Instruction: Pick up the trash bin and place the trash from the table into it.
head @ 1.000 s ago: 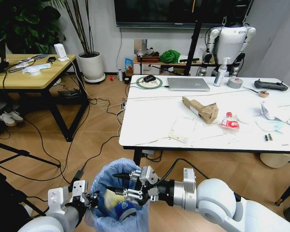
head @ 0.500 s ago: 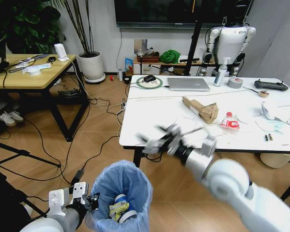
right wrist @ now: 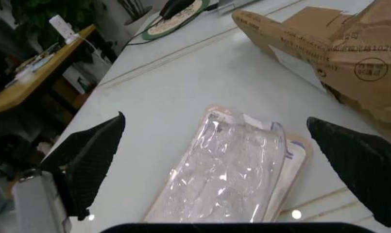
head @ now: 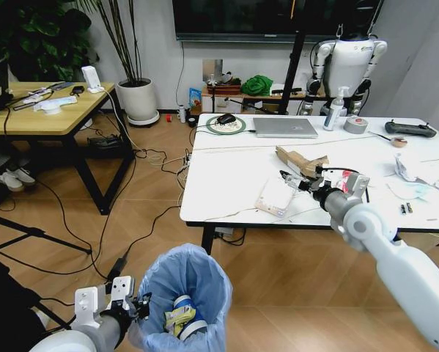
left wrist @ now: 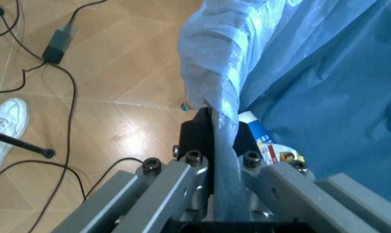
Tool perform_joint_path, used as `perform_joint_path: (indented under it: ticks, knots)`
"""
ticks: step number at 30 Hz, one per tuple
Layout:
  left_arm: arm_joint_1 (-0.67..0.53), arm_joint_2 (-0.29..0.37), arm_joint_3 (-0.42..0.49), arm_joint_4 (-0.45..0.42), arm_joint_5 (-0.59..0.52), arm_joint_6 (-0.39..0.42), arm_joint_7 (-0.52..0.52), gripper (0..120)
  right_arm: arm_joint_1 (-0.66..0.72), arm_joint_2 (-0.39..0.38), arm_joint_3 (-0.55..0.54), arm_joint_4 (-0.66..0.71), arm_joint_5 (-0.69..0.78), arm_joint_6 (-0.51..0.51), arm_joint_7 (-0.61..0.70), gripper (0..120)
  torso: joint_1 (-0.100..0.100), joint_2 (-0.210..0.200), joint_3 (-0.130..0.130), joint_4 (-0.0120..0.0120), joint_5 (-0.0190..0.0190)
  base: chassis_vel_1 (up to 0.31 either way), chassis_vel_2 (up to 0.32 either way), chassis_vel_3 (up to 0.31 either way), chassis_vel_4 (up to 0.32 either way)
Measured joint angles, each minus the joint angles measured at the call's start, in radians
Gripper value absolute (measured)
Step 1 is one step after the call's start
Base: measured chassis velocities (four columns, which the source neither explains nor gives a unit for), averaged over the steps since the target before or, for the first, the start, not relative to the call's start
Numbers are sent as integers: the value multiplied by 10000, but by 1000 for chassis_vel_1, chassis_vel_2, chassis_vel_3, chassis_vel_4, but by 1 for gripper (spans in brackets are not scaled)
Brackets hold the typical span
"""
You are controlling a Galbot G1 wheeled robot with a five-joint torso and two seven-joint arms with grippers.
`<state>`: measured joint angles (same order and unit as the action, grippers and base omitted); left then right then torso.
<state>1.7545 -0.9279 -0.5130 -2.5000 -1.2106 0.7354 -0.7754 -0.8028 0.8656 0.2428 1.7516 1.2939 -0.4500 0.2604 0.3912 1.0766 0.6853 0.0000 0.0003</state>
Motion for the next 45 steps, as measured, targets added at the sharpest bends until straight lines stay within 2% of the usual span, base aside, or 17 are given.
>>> perform_joint_path:
  ticks: [10, 22, 30, 33, 37, 44, 45]
  knots:
    - [13, 330, -94, 0, -180, 3, 26, 0, 615, 124, -303, -1500, -99, 80, -684, 100, 0, 0, 0, 0, -1, 0, 0, 0, 0]
    - [-36, 286, -65, 0, -180, 3, 25, 0, 652, 376, -440, -1980, -323, 178, -1075, 100, -1, 0, -1, 1, -3, 0, 0, 0, 0]
    - [-76, 339, -84, 0, -197, 2, 25, 0, 619, 486, -523, -1916, -487, 197, -1152, 86, -2, 1, -1, 1, -3, 0, 0, 0, 0]
    - [-65, 352, -94, 0, -200, 2, 19, 0, 572, 519, -572, -1839, -587, 184, -1168, 72, -2, 1, -1, 1, -3, 0, 0, 0, 0]
    - [-53, 370, -115, 0, -200, 1, 11, 0, 535, 540, -595, -1791, -668, 171, -1168, 63, -2, 2, -2, 1, -4, 0, 0, 0, 0]
    - [-57, 428, -141, 0, -200, 1, 2, 0, 366, 553, -595, -1639, -954, 229, -1168, 33, -2, 2, -1, 1, -3, 0, 0, 0, 0]
    - [-57, 428, -141, 0, -200, 1, 2, 0, 366, 553, -595, -1639, -954, 229, -1168, 33, -2, 2, -1, 1, -3, 0, 0, 0, 0]
